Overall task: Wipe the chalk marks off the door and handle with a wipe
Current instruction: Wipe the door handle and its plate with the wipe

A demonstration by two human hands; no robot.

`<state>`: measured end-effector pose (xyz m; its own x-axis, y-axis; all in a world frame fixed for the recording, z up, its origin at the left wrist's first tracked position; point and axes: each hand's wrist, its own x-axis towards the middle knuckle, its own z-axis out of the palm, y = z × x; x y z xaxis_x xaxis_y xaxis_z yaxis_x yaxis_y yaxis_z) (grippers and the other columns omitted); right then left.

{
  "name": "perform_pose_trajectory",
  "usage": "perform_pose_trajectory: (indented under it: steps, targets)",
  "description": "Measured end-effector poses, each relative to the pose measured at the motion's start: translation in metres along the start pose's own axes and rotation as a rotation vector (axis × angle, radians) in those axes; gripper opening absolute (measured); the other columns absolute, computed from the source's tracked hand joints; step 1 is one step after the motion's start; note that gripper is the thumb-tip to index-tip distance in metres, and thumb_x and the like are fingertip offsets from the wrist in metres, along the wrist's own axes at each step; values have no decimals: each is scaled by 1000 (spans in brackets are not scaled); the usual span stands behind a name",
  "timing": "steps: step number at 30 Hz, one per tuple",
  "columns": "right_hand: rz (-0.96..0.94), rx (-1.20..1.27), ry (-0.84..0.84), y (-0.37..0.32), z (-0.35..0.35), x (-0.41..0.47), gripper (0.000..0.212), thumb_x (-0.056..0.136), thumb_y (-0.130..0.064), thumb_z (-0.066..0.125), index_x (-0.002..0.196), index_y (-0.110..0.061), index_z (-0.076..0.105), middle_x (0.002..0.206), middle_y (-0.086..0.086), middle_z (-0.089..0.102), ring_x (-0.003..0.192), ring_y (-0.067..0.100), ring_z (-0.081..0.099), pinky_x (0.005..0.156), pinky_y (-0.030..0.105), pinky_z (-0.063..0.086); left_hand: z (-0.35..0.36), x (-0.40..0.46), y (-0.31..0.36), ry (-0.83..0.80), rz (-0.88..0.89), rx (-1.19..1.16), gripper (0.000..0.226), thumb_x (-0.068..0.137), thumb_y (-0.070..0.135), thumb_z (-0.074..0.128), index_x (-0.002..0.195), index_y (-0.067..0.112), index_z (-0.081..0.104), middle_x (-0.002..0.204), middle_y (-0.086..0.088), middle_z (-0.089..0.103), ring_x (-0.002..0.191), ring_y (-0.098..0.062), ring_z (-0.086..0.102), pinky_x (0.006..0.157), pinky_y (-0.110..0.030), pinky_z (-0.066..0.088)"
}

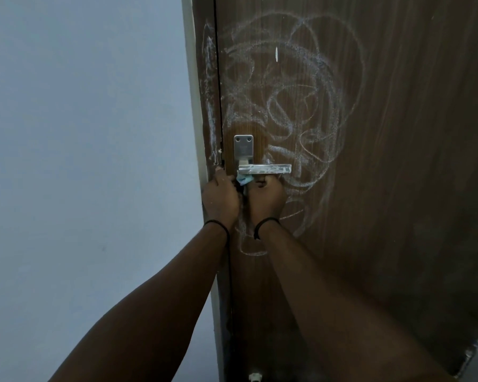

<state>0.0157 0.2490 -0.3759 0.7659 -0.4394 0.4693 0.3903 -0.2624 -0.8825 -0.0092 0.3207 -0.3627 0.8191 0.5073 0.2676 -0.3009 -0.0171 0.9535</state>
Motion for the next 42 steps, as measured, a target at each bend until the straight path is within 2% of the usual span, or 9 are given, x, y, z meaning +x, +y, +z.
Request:
perform_pose_trajectory:
  steps: [5, 9, 14, 18, 23, 26, 30, 38, 42]
  targets:
    - [87, -28, -145, -7, -2, -1, 8, 76, -11, 71, 68, -10, 69, 67, 1, 67, 60, 12, 60, 54, 23, 45, -5, -1, 3, -4, 32, 42, 53, 95, 50, 33, 67, 24, 70, 69, 7, 70, 67, -8, 64, 59, -25, 48]
    - [95, 39, -19, -15, -6, -2, 8, 81, -15, 71, 77, -9, 67, 69, -2, 64, 60, 9, 56, 53, 21, 39, -8, -1, 2, -57, -9, 26, 53, 95, 51, 34, 66, 26, 70, 74, 5, 73, 78, -19, 70, 74, -35, 55]
    - [176, -116, -245, -7, -13, -7, 7, 85, -8, 64, 79, -8, 67, 82, 11, 68, 77, 24, 63, 67, 32, 52, -11, 1, 1, -49, -7, 27, 45, 96, 48, 38, 75, 25, 70, 82, 1, 74, 81, -17, 70, 76, -33, 54]
    - [-71, -97, -177, 3, -29, -29, 19, 83, -5, 62, 77, -20, 52, 81, -4, 60, 70, 7, 56, 57, 20, 42, -14, -1, 1, -28, 14, 34, 40, 98, 41, 40, 69, 26, 64, 84, -3, 71, 85, -23, 67, 80, -38, 54]
    - [-478, -40, -68, -25, -37, -32, 27, 83, 9, 56, 99, -5, 73, 101, 8, 70, 92, 13, 63, 84, 23, 53, -15, -3, 2, -48, 27, 102, 36, 92, 28, 47, 61, 17, 61, 67, -2, 63, 67, -20, 56, 55, -29, 39]
    - [-644, -85, -30, -49, -36, -20, 25, 82, 11, 56, 98, 3, 73, 106, 15, 68, 96, 9, 57, 89, 16, 47, -15, -7, 6, -94, -9, 56, 28, 82, 25, 50, 71, 5, 68, 75, -18, 68, 72, -35, 65, 62, -46, 52]
    - [-771, -463, -15, -47, -34, -18, 16, 84, -9, 65, 96, -6, 74, 107, 8, 68, 104, 30, 55, 87, 46, 43, -18, -6, 8, -73, 23, 59, 29, 84, 21, 48, 66, 12, 69, 75, -17, 70, 75, -36, 66, 74, -55, 54]
    - [-1006, -556, -118, -32, -38, -3, 24, 79, 3, 70, 102, -2, 74, 109, 17, 72, 104, 34, 68, 98, 56, 46, -20, -10, 9, -61, 60, 65, 32, 88, 15, 47, 68, 26, 69, 76, -11, 72, 79, -34, 67, 79, -52, 57]
    - [-1067, -575, -92, -28, -55, 8, 23, 81, 3, 68, 102, -4, 74, 108, 13, 73, 105, 31, 68, 104, 49, 43, -20, -10, 9, -59, 69, 33, 30, 94, 15, 48, 72, 28, 65, 76, -8, 72, 70, -25, 67, 74, -44, 57]
